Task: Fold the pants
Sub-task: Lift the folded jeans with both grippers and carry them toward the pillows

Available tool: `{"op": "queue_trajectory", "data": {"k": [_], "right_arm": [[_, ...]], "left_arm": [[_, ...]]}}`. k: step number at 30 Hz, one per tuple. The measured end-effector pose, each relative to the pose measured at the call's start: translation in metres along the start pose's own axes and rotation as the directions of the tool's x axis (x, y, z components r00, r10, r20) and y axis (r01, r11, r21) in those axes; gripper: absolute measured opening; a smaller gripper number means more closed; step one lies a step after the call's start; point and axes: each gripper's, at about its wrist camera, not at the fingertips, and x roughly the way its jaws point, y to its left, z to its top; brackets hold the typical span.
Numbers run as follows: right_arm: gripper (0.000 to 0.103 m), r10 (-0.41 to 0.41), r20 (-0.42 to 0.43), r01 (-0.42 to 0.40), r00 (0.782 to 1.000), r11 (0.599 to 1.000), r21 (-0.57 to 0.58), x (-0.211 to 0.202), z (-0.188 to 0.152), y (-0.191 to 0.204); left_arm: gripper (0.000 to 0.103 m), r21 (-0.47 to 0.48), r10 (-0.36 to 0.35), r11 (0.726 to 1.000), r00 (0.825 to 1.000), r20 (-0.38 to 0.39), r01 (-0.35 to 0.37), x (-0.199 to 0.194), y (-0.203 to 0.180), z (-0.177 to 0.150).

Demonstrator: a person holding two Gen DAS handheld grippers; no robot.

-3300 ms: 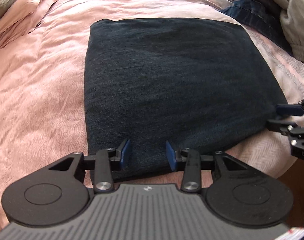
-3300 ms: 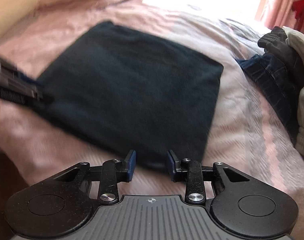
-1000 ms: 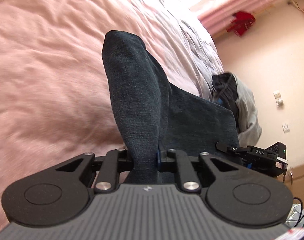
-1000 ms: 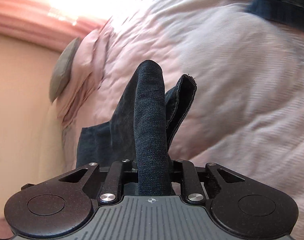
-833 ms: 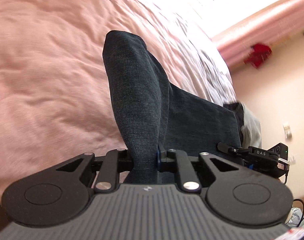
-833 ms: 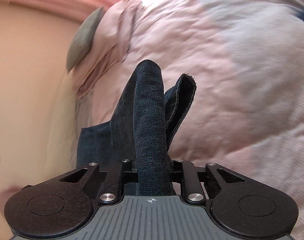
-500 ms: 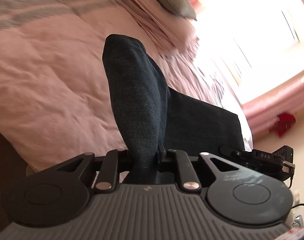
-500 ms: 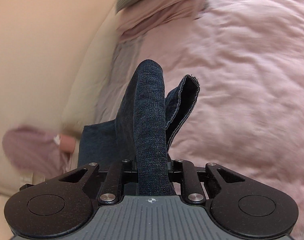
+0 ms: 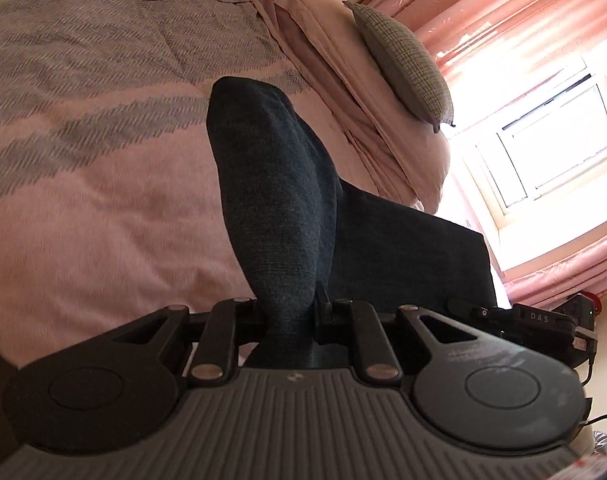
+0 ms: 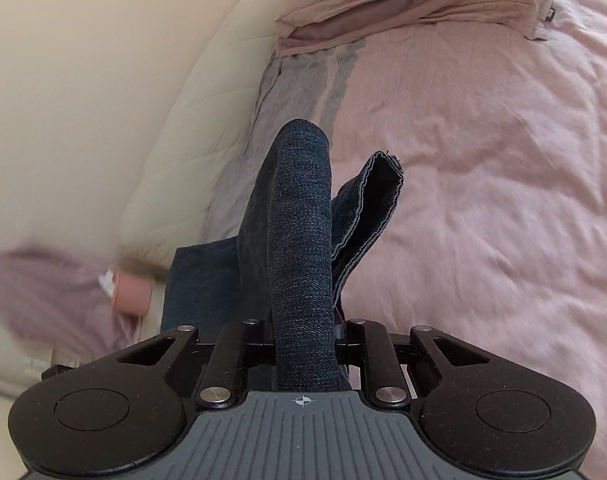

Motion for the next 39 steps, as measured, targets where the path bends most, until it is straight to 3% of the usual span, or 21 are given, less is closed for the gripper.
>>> {"op": "queue_trajectory", "data": {"k": [10, 19, 28, 35, 39], "right_arm": [[0.016, -0.026, 0.054, 0.023, 0.998, 0.999, 0.046, 0.19, 0.147, 0.023], [0.016, -0.034, 0.058, 0.035, 0.998, 0.999, -0.016, 0.322, 0.263, 0.029], [0.016, -0.033, 0.043, 0.035, 0.999, 0.998, -0.054, 0.392, 0.33, 0.015], [0.018, -0.086, 0.007, 0.086, 0.996, 0.992, -0.09, 0.429, 0.351, -0.009], [0.045, -0.236, 0.038, 0.239, 0.971, 0.964, -0.113, 0.433, 0.35, -0.015]], "left_arm": [[0.013, 0.081, 0.009, 0.997, 0.999, -0.037, -0.006, 0.107, 0.099, 0.215], [0.013, 0.083, 0.014, 0.996, 1.0, 0.009, -0.015, 0.188, 0.162, 0.332], [0.013, 0.09, 0.013, 0.996, 0.999, 0.03, -0.016, 0.239, 0.191, 0.392], [0.015, 0.052, 0.042, 0.998, 0.998, 0.047, -0.045, 0.26, 0.219, 0.387], [0.03, 0.009, 0.082, 0.997, 0.996, 0.046, -0.083, 0.261, 0.236, 0.381]]}}
